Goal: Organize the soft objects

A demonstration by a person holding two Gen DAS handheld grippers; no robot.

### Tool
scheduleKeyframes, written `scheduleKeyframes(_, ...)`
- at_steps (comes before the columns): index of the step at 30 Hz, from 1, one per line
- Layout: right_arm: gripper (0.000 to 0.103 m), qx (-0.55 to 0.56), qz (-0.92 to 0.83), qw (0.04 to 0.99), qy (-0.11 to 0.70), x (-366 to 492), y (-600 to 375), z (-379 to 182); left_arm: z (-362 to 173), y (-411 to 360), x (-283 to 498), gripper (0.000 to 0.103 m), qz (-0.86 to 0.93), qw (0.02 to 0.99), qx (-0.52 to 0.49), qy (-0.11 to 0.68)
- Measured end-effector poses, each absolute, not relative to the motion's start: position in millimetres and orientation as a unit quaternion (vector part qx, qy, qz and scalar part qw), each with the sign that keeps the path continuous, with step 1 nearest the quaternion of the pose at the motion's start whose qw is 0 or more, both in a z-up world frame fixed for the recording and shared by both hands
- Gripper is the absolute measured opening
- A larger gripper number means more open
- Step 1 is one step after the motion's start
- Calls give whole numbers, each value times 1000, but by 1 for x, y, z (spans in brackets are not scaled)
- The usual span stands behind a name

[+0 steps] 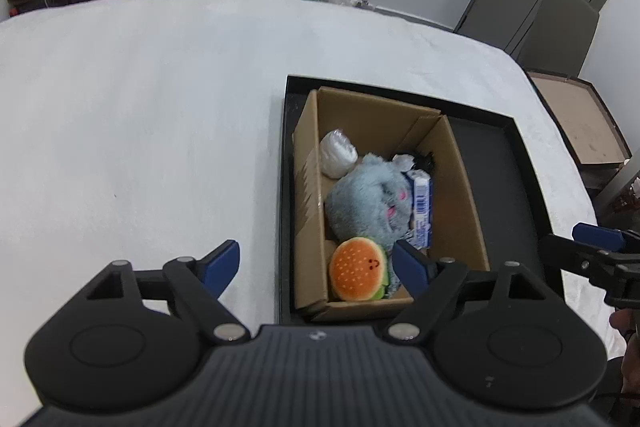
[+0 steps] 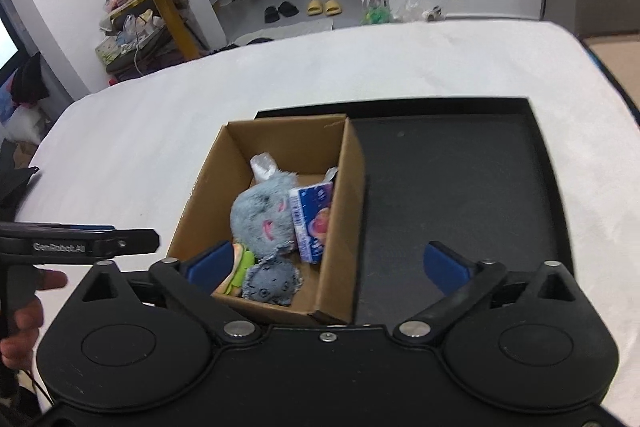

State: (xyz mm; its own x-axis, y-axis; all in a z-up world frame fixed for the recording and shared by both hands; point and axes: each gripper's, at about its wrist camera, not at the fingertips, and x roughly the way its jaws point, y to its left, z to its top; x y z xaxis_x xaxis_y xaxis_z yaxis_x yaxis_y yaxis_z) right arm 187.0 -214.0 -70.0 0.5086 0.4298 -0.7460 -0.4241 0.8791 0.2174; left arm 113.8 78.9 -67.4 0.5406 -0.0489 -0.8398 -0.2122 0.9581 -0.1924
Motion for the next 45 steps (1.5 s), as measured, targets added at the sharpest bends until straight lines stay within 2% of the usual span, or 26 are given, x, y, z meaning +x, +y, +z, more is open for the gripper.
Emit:
scheduleKeyframes(6, 103, 16, 247, 870, 426, 183, -235, -54, -40, 65, 104, 92, 43, 872, -131, 469)
scheduleKeyframes(11, 103, 25, 248, 871, 424, 175, -250, -44, -17, 50, 96, 102, 33, 875, -127, 466)
scheduleKeyframes(27, 103, 30, 243, 879, 409, 151, -281, -8, 37, 13, 65, 103, 4, 890, -112, 443)
scheduleKeyframes(45, 103, 36, 258, 876, 406, 117, -298, 21, 68, -13, 32, 103, -20, 904, -104, 415)
